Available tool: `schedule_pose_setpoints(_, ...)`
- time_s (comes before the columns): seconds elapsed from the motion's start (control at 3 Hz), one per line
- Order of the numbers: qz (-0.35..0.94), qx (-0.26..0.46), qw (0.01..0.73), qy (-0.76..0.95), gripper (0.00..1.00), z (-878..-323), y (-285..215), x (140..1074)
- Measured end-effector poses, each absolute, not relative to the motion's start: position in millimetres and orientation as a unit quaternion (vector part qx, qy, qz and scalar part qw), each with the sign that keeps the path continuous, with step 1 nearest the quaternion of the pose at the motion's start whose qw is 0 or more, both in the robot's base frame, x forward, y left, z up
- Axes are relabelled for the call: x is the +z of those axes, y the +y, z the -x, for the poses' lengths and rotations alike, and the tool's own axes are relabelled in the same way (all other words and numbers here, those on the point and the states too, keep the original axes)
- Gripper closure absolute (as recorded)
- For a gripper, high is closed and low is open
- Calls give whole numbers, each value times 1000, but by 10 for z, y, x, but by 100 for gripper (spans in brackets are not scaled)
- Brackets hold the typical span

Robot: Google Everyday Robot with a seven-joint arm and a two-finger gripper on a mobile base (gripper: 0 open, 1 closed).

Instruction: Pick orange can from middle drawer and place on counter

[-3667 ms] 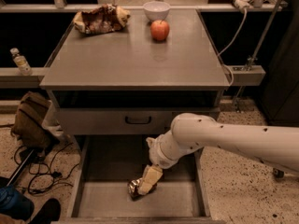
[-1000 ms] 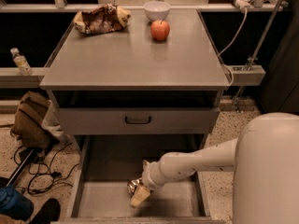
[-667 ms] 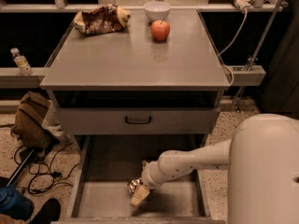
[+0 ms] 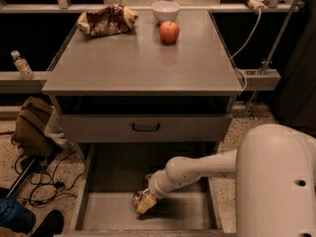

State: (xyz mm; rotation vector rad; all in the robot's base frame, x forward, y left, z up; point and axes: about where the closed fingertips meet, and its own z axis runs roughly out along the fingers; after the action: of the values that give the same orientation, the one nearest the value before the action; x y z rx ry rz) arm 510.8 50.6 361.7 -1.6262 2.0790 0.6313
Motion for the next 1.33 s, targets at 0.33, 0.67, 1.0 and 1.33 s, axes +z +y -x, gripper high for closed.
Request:
schedule_pose_setpoints(0.33, 586, 228, 212, 748, 41, -5110, 508, 3612)
schedule_pose_setpoints(0.67, 586, 228, 212, 748, 65, -5110, 509, 3612)
schedule_pose_setpoints(1.0, 582, 228, 230, 746, 88, -5069, 485, 3854)
schedule_pose_setpoints(1.33, 593, 233, 248, 729, 100, -4970, 586, 4461)
